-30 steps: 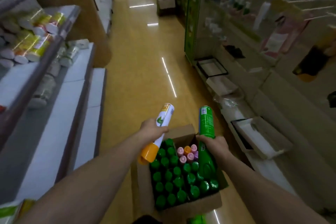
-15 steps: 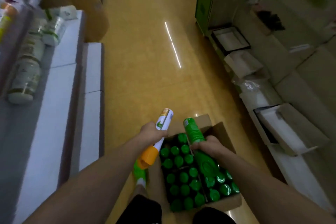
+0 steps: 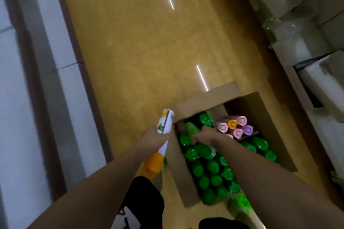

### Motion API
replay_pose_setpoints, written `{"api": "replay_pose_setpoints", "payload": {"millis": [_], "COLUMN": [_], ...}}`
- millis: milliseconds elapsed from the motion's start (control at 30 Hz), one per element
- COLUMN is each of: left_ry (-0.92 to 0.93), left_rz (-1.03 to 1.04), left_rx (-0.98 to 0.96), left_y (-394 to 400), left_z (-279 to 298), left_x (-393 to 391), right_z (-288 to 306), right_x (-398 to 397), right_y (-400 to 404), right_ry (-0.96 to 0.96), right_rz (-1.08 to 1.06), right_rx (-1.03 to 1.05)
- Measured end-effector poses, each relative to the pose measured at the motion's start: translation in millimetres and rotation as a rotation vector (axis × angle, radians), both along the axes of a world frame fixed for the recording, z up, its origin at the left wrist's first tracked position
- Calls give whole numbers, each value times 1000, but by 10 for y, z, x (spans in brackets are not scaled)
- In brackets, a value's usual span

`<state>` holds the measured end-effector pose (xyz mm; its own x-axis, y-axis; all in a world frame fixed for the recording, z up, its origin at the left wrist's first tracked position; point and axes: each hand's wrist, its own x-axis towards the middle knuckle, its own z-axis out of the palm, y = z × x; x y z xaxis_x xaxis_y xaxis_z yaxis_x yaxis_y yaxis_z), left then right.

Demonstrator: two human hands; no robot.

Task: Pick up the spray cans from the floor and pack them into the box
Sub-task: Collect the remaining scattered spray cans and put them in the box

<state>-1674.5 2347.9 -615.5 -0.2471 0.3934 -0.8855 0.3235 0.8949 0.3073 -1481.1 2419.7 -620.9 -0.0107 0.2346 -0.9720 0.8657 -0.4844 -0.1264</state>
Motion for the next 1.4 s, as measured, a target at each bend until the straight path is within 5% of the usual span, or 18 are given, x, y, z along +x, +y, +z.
{"api": "replay_pose_setpoints", "payload": {"millis": [333,733,1133,1400], "left_ry": [-151,-296,-199,-150], "left_rz": [19,58,-45,-510], "left_rx": [-150,-305,-212,14], "left_y": [180,549,774,1187], "left_z": [-748,-1337,-907,-742], "left_x": [220,213,563,1347], "right_z": [-999,-1910,-1647,-1316], "right_x": [-241,-260,349,1152], "right_y": [164,7,-309,-332], "right_ry": [-155,-167,-15,-117], "right_rz": [398,635,371,98], "right_rx": [412,410,627,699]}}
